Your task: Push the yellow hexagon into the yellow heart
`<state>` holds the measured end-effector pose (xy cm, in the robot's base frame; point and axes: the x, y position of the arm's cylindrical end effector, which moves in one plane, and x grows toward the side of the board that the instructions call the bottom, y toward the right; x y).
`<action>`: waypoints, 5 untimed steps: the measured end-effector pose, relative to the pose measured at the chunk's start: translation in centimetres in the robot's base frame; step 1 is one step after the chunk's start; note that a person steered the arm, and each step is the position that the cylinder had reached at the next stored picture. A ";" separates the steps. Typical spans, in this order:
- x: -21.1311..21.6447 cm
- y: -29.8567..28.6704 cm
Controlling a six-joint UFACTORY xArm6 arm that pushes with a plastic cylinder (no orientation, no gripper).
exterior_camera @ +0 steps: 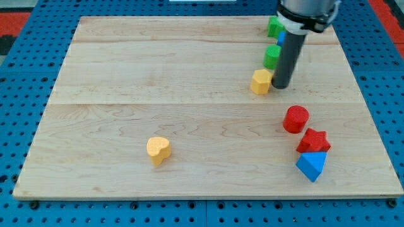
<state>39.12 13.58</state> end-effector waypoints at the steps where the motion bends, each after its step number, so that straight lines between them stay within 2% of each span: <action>1: -1.4 -3.6; 2: -6.1 -6.5; 4: 2.7 -7.8; 5: -0.8 -3.9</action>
<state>38.28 9.71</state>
